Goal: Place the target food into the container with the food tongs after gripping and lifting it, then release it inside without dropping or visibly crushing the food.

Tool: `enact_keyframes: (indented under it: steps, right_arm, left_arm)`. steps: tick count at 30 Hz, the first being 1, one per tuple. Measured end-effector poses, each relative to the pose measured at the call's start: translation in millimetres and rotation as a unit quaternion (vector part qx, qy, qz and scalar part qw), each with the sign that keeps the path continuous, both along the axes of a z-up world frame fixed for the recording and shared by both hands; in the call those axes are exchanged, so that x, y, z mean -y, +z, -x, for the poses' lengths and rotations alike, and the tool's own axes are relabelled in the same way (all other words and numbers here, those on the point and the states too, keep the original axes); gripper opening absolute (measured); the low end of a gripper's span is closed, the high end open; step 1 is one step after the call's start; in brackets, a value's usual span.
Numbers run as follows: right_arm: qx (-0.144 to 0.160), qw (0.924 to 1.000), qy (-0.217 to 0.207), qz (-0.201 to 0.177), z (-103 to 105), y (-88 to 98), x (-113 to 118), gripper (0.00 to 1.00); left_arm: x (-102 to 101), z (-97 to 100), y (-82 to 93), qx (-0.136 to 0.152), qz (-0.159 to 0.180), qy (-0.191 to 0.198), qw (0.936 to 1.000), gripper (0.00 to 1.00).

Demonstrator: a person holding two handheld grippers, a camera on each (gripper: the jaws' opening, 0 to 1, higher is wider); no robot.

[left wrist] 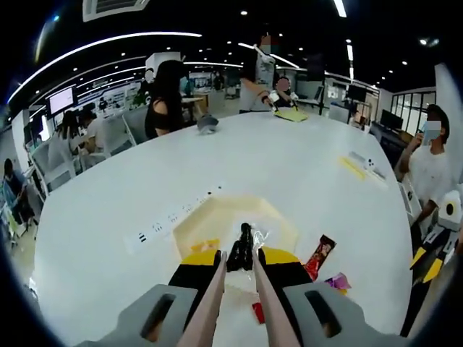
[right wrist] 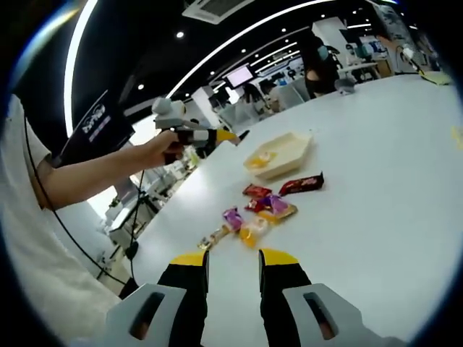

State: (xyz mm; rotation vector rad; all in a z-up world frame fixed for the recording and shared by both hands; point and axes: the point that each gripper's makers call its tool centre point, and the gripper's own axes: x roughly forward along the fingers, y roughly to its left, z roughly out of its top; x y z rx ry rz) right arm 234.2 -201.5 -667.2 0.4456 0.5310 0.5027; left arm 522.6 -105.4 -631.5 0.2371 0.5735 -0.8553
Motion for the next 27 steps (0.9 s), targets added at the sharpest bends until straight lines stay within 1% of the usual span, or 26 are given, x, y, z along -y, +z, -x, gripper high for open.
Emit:
enact_keyframes:
  steps: [5, 9, 11, 12, 17, 19, 21, 23, 27]
  right_arm:
    - [-0.006, 1.0, -0.006, 0.0, 0.6, -3.1, 4.2, 0.27]
    - [0.002, 0.9999, -0.004, -0.014, 0.2, 2.3, 3.6, 0.27]
    - [0.003, 0.9997, -0.006, -0.022, 0.7, 3.9, 5.6, 0.28]
    - [0.004, 0.9997, -0.008, -0.022, 1.5, 3.8, 7.4, 0.28]
    - [-0.002, 0.9996, -0.018, -0.021, 3.0, -0.2, 15.9, 0.28]
    - [-0.002, 0.9995, -0.02, -0.024, 2.2, 0.1, 17.4, 0.28]
    - [-0.002, 0.9993, -0.022, -0.029, 0.1, 1.7, 17.9, 0.29]
    - [-0.001, 0.9994, -0.021, -0.027, -2.5, 2.5, 18.2, 0.29]
    - [-0.002, 0.9994, -0.023, -0.027, -5.0, 2.1, 19.6, 0.29]
  left_arm:
    - [2.2, -7.8, 0.2, 0.001, 0.002, 0.003, 1.0, 0.18]
    - [1.2, -15.2, -2.2, 0.003, -0.001, 0.005, 1.0, 0.18]
    - [0.2, -18.5, -3.1, 0.006, -0.008, 0.002, 0.9999, 0.18]
    - [-1.4, -21.8, -3.9, 0.008, -0.015, 0.002, 0.9999, 0.18]
    - [-3.4, -33.7, -4.2, 0.012, -0.024, -0.001, 0.9996, 0.18]
    - [-3.2, -37.9, -4.2, 0.015, -0.026, -0.002, 0.9995, 0.18]
    - [-2.4, -41.7, -5.8, 0.013, -0.029, -0.002, 0.9995, 0.18]
    - [-1.5, -45.2, -7.7, 0.016, -0.036, -0.006, 0.9992, 0.18]
    - [-0.2, -50.9, -9.6, 0.015, -0.039, -0.006, 0.9991, 0.18]
